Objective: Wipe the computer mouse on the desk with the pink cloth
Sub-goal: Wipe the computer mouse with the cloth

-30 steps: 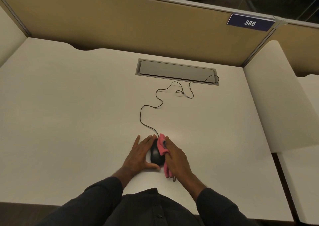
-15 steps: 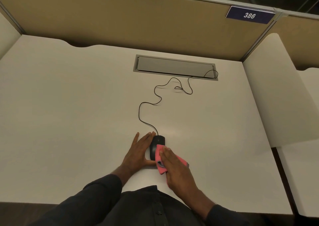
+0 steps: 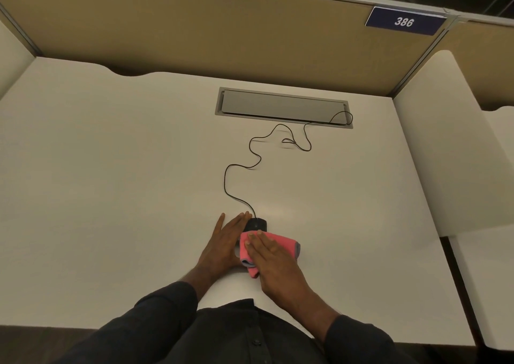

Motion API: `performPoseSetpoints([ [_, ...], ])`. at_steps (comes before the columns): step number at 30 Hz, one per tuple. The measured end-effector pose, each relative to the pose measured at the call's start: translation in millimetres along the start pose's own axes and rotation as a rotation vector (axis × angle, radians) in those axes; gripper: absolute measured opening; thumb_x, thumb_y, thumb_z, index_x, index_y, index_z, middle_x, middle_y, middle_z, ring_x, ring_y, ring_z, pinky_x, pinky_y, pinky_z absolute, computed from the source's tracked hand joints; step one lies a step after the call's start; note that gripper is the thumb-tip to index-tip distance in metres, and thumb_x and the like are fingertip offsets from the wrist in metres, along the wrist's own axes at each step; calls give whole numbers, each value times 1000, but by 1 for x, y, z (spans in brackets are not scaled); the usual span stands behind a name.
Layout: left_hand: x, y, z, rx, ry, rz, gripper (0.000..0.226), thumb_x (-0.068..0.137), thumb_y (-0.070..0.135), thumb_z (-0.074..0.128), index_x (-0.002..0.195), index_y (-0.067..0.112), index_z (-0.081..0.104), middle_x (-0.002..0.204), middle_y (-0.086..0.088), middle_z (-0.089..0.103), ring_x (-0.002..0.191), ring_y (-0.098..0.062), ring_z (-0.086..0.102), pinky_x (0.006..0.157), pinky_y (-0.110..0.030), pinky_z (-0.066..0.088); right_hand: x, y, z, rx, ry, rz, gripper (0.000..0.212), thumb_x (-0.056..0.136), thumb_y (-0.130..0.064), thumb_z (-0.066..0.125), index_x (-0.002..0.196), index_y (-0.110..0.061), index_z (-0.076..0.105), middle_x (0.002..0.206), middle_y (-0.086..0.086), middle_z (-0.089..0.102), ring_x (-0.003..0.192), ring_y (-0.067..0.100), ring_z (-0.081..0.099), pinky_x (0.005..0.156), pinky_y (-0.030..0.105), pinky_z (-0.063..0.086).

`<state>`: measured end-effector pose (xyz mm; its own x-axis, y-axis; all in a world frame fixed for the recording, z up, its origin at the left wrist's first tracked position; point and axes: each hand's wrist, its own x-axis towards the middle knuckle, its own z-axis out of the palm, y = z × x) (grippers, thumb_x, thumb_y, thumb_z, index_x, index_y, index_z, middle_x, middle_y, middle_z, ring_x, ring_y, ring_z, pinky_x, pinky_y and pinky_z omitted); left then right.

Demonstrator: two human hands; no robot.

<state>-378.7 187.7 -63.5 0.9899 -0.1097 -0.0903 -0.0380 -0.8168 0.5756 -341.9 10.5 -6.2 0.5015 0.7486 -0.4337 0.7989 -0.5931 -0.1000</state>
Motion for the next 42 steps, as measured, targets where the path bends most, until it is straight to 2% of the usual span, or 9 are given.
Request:
performPoseSetpoints([
  [1,-1,0,0,-11,12,2,110,74,81,52,154,15,15,161,-3,21,150,-14,15,123,-45,-6,-3,1,1,8,-15,-40,113,33,-55,90,132,-11,58,136,9,59,119,20,61,113,39,27],
  [2,-1,-1,0,-11,19,5,109,76,81,50,155,14,15,161,-2,21,150,-13,16,123,-45,-5,-8,2,3,28,13,-66,100,35,-49,92,125,-14,65,131,5,63,119,19,61,112,36,30],
  [4,-1,-1,0,5,22,7,110,76,81,50,155,13,14,161,-1,19,150,-13,16,123,-45,-6,-16,11,18,29,189,-135,83,66,-28,81,142,-16,48,148,3,47,140,16,37,120,29,9],
  [6,-1,-1,0,0,21,5,115,73,82,56,156,14,14,161,0,20,150,-12,16,123,-44,-6,-23,19,22,50,233,-164,93,74,-25,74,153,-16,24,152,0,42,143,14,30,120,30,14],
  [9,-1,0,-1,0,34,1,118,71,82,59,156,14,15,162,0,21,150,-9,15,123,-46,-3,-23,29,18,115,287,-181,94,49,-27,93,134,-9,57,132,5,62,121,23,59,104,39,38],
  [13,-1,1,-3,0,46,7,119,69,85,55,155,11,19,160,-2,26,149,-11,18,123,-49,2,-16,32,20,199,400,-142,82,54,-8,92,130,-6,60,136,12,58,128,26,49,103,46,32],
  [19,-1,-1,0,-30,50,17,117,68,85,57,154,14,21,160,-1,28,149,-12,20,122,-52,5,-4,28,16,182,314,-172,86,51,-22,94,130,-11,60,134,8,60,123,28,57,101,48,35],
  [29,-1,-2,2,15,42,-4,118,70,85,56,156,13,17,161,-1,23,150,-9,14,123,-43,-6,-16,37,21,244,415,-189,75,64,-10,86,134,-16,58,140,6,54,134,25,38,106,53,25],
  [42,-2,-2,0,-10,52,21,118,70,84,57,156,12,17,161,-1,22,150,-11,15,123,-47,-2,-9,33,25,339,383,-176,86,58,-7,88,137,-14,54,139,7,56,131,22,38,104,53,25],
])
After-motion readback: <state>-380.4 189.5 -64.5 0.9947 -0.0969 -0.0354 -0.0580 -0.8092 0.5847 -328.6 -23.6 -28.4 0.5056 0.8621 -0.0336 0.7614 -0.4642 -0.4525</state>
